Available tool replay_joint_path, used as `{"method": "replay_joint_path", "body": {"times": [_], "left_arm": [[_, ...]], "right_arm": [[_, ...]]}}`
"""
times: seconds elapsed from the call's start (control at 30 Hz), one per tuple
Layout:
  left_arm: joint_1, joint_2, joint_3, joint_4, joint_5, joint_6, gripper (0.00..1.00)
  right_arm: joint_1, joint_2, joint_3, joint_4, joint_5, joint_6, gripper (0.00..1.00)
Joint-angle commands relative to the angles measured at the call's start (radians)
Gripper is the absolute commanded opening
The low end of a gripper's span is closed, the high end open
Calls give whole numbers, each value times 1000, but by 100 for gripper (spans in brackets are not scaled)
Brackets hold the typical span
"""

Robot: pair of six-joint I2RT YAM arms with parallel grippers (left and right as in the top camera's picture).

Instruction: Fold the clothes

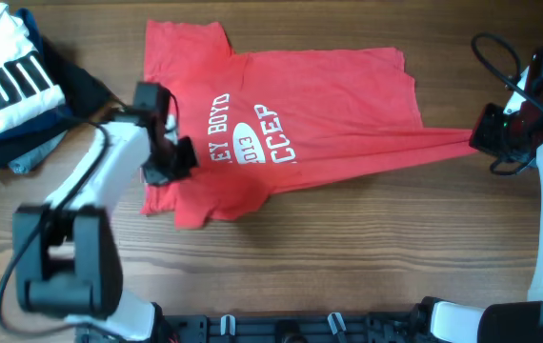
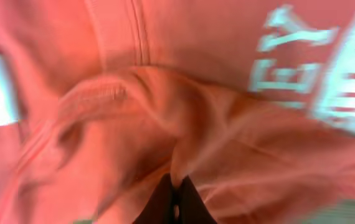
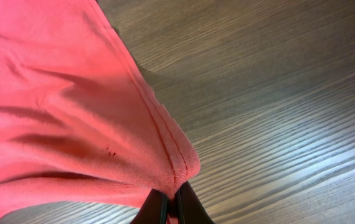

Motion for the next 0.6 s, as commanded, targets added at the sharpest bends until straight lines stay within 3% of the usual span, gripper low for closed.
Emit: {"method": "replay_joint_path", "body": {"times": [0.0, 0.4, 0.57], "left_arm": [[69, -205, 164, -50, 5, 36, 4], [160, -645, 293, -67, 5, 35, 4], [160, -729, 357, -99, 4, 27, 4]], "right_arm": [[-8, 3, -2, -6, 28, -10, 4], [-8, -153, 56, -28, -6, -11, 4], [-8, -231, 75, -55, -6, -12, 4]]}}
